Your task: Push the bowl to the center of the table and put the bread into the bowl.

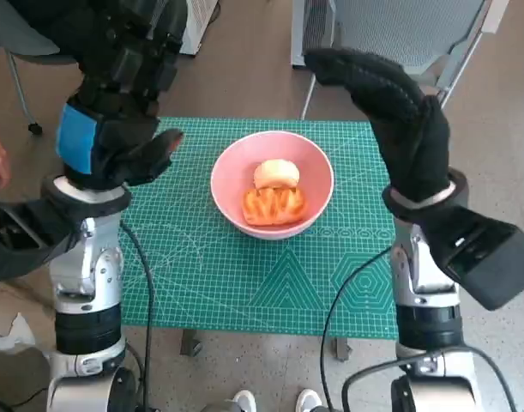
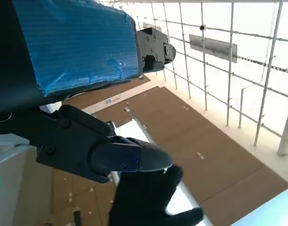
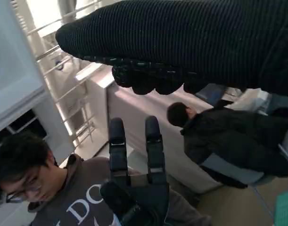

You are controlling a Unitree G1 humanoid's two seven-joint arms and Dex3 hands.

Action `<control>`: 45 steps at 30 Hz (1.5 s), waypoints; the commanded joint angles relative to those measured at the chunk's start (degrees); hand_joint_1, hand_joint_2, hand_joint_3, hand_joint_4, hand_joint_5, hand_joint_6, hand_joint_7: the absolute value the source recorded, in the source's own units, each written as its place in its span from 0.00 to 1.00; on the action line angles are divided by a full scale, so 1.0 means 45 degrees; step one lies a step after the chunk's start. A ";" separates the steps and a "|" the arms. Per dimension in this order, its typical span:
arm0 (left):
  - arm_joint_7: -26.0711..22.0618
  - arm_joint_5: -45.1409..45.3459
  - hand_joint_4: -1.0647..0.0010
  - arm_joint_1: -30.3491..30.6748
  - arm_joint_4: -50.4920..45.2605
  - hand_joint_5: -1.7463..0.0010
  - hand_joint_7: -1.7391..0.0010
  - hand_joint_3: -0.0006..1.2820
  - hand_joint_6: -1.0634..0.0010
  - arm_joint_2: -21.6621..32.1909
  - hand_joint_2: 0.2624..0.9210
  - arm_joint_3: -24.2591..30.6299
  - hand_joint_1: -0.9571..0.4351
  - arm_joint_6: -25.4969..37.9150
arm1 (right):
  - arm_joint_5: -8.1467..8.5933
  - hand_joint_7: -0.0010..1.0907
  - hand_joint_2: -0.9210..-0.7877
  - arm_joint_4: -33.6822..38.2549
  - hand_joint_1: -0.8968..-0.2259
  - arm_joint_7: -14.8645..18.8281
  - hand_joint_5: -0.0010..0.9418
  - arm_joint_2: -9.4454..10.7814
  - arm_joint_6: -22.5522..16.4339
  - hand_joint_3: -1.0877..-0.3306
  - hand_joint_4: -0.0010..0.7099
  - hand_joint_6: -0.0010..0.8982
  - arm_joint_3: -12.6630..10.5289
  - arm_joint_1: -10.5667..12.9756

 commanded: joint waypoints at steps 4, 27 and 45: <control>-0.0108 -0.0221 0.97 0.0322 -0.0449 0.99 0.92 0.09 0.87 0.0124 1.00 0.0119 0.25 0.0219 | -0.0234 0.47 0.00 0.0510 0.27 0.0037 0.01 0.0067 -0.0264 0.43 0.24 0.01 0.0107 -0.0195; -0.0177 -0.0068 0.96 0.0653 -0.0594 1.00 0.92 0.08 0.92 -0.0236 1.00 -0.0241 0.25 0.0114 | -0.0088 0.47 0.00 0.0420 0.29 0.0079 0.01 0.0023 0.0031 0.43 0.26 0.01 0.0179 -0.0249; -0.0644 0.0040 0.95 0.1105 0.0546 1.00 0.91 0.08 0.92 -0.0875 1.00 -0.0419 0.25 -0.0816 | -0.0170 0.47 0.00 0.1886 0.30 0.0432 0.01 0.0055 -0.1574 0.40 0.26 0.00 0.0143 0.0119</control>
